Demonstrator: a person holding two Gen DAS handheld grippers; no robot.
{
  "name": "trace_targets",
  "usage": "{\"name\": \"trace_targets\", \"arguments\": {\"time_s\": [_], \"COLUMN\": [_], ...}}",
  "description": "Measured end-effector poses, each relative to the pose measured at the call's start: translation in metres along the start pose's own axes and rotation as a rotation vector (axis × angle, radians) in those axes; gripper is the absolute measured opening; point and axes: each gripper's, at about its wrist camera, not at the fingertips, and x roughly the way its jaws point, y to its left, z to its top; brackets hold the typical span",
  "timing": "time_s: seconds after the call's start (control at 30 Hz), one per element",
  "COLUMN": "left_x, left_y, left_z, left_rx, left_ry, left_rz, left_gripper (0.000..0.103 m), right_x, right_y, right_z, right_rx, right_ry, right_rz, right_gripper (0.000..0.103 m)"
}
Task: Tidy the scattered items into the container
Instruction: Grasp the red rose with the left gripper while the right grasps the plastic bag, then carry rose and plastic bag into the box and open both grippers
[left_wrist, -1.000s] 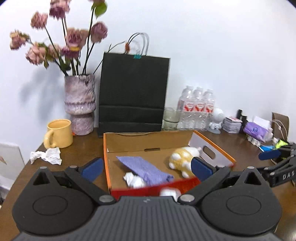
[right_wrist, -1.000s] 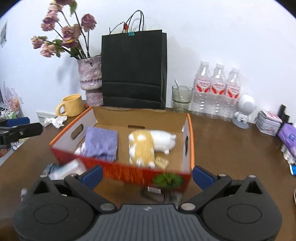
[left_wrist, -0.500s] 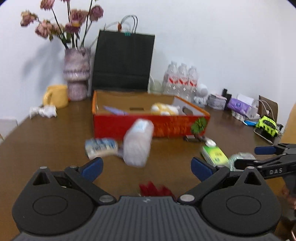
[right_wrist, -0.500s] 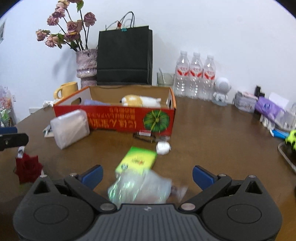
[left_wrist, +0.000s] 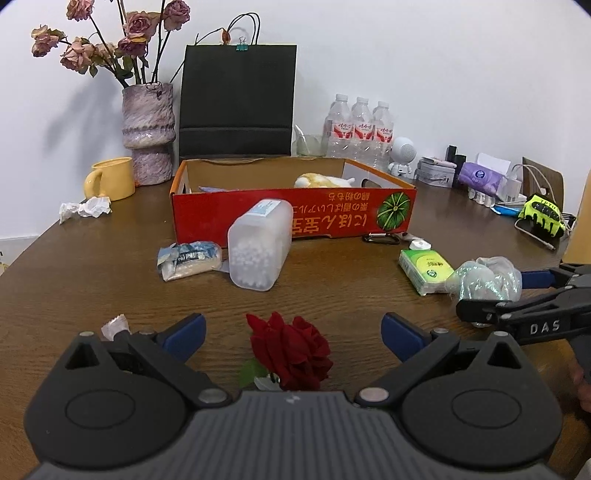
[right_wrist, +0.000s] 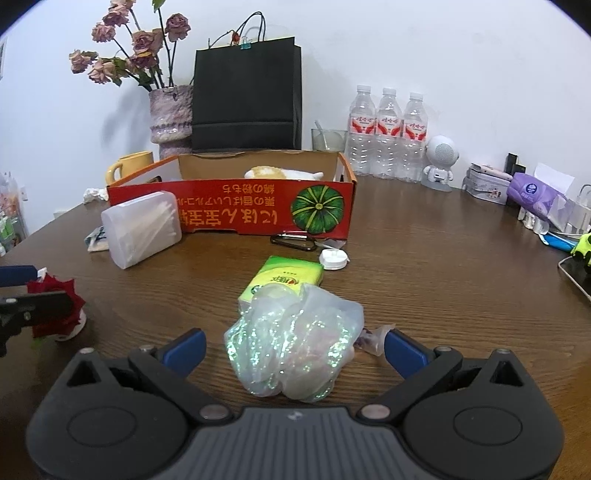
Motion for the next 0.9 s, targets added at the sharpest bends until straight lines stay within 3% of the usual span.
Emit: {"name": "trace_targets", "arguments": {"time_s": [0.3,0.37,0.4,0.43,0.47,0.5,0.53,0.63,0.9], "left_x": [0.008,0.009,0.01,0.01,0.011,0.013,0.015,0.016,0.006], "left_y": [-0.001,0.0,0.0,0.001,0.001,0.002,0.004,0.008,0.017], "left_z": [-0.001,-0.001,-0.001,-0.001,-0.001,-0.001,-0.001,-0.002,0.006], "left_rx": [-0.003,-0.009,-0.012,-0.015,-0.019,-0.026,-0.033,-0.054,-0.084], "left_ry": [0.024,0.033,0.037,0.04,0.046,0.059,0.073,0.082,0.043], "left_rz": [0.002,0.007,0.009,0.013,0.02,0.024,0.024,0.021,0.001], "left_gripper": [0.103,0.103,0.098,0.084,0.079,0.064,0.048,0.047,0.046], "right_x": [0.003,0.003,0.003,0.004,0.004,0.004,0.005,0.002,-0.013], "right_y": [-0.006,-0.006,-0.005,-0.004,-0.003,-0.003,-0.005,-0.011,-0.013], "right_z": [0.001,0.001,0.001,0.001,0.001,0.001,0.001,0.0,0.007], "right_rx": [0.033,0.03,0.028,0.023,0.021,0.025,0.033,0.074,0.091], "right_ry": [0.009,0.012,0.012,0.013,0.014,0.016,0.02,0.002,-0.087], "right_rz": [0.008,0.019,0.023,0.027,0.03,0.031,0.041,0.071,0.096], "right_gripper": [0.102,0.095,0.092,0.084,0.073,0.066,0.053,0.044,0.044]}}
